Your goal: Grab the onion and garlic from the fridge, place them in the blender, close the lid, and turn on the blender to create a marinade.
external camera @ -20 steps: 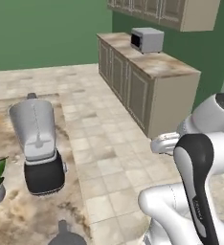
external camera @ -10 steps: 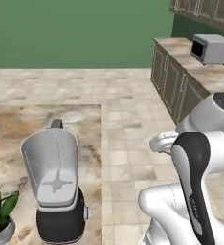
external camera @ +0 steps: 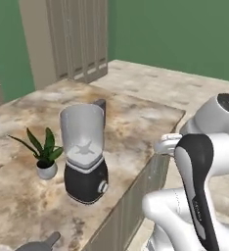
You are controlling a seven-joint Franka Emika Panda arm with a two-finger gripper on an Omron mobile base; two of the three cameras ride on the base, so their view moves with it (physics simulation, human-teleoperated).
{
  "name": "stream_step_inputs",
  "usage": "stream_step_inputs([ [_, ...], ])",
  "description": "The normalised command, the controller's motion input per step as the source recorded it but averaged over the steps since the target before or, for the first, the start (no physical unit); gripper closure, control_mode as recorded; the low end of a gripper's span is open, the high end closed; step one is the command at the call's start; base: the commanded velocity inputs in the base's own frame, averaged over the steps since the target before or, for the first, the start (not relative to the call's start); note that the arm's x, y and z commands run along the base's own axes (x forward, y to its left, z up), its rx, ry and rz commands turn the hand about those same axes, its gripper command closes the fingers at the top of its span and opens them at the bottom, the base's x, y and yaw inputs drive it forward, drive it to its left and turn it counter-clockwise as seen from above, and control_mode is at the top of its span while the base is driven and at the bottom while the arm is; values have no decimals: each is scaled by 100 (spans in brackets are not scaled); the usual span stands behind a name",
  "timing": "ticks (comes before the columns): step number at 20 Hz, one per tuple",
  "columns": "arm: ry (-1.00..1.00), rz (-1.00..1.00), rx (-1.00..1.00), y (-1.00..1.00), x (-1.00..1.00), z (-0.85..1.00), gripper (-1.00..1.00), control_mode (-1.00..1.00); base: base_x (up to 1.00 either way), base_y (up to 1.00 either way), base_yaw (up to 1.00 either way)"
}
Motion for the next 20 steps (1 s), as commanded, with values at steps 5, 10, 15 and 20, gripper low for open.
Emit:
stream_step_inputs([
  [5, 0, 0, 0, 0, 0, 0, 100, 100, 19, -39, 88],
  [10, 0, 0, 0, 0, 0, 0, 100, 100, 40, -46, 79],
  [15, -14, 19, -5, 23, 37, 59, 100, -100, 26, -5, 23],
  [20, -11, 26, -6, 50, 92, 100, 100, -100, 0, 0, 0],
])
